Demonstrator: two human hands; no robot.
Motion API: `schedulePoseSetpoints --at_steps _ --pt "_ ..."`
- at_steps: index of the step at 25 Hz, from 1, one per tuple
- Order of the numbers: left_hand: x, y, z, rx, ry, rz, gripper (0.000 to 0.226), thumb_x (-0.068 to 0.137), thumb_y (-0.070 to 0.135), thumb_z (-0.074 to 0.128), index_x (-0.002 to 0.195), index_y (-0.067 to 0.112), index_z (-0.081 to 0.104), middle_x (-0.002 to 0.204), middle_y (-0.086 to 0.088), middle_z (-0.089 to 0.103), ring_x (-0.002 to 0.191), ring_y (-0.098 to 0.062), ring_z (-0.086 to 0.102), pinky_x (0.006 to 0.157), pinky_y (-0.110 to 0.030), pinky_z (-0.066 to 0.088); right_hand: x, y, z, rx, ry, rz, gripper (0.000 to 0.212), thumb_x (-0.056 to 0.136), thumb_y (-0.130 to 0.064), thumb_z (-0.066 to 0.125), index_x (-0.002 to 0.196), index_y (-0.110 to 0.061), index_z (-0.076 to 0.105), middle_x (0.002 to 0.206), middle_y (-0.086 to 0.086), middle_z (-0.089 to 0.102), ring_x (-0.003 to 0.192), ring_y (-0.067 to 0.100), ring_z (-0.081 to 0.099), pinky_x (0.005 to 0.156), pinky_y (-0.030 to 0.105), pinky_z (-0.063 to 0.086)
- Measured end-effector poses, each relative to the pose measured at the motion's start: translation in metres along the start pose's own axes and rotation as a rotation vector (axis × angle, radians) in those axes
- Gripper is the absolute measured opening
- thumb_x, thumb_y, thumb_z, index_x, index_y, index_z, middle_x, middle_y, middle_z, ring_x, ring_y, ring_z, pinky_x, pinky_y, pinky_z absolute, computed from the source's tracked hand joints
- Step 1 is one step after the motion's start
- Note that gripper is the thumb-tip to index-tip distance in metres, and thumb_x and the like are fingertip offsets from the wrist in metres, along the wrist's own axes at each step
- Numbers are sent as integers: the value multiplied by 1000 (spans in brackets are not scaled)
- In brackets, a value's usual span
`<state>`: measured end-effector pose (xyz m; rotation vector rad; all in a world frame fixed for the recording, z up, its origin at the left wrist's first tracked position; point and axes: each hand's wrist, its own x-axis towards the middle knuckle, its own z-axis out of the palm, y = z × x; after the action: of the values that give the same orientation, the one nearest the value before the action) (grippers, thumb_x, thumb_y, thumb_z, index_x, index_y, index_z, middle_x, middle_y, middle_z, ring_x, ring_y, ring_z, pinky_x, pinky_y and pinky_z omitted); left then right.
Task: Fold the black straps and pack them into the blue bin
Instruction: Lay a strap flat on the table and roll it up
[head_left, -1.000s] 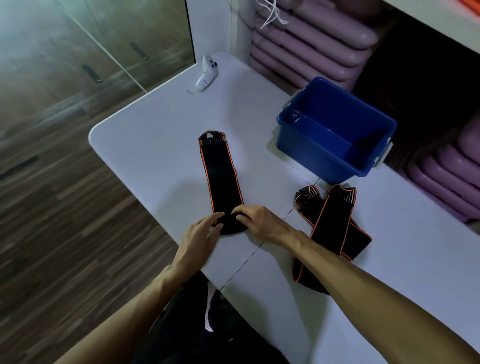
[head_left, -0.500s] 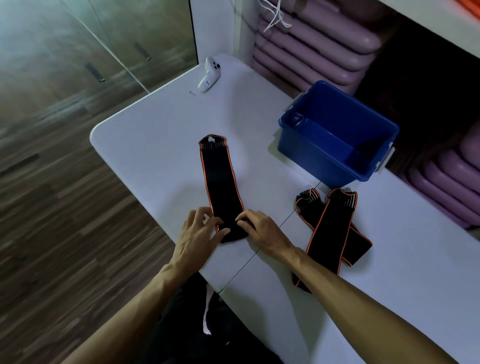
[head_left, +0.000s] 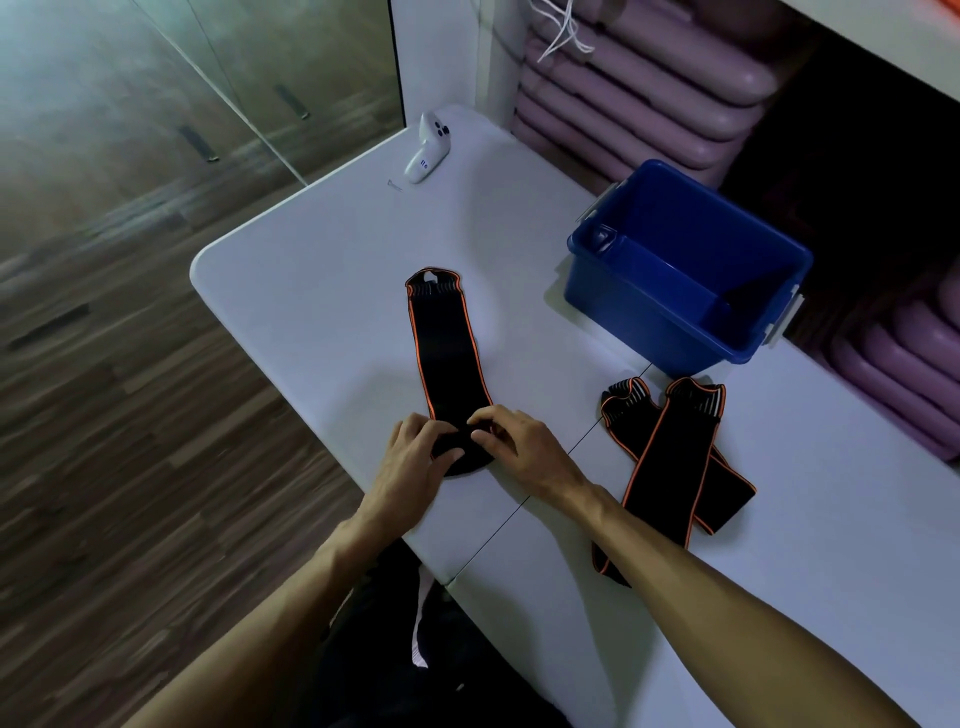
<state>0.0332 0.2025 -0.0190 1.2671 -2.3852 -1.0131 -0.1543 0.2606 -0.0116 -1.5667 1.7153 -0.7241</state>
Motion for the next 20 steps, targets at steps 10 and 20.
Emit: schedulePoseSetpoints --at_steps 10,20 --pt "31 7 -10 307 35 125 21 95 31 50 109 15 56 100 -3 66 89 -25 54 75 -35 42 13 -5 -8 4 -19 87 24 101 -19 50 124 -23 51 77 -13 58 72 3 60 64 20 50" --pt "35 -5 -12 108 25 -110 40 87 47 59 114 18 53 102 0 53 92 -18 50 76 -33 45 15 -5 15 -51 106 153 30 97 -5 54 126 -11 59 120 7 52 112 23 57 97 29 49"
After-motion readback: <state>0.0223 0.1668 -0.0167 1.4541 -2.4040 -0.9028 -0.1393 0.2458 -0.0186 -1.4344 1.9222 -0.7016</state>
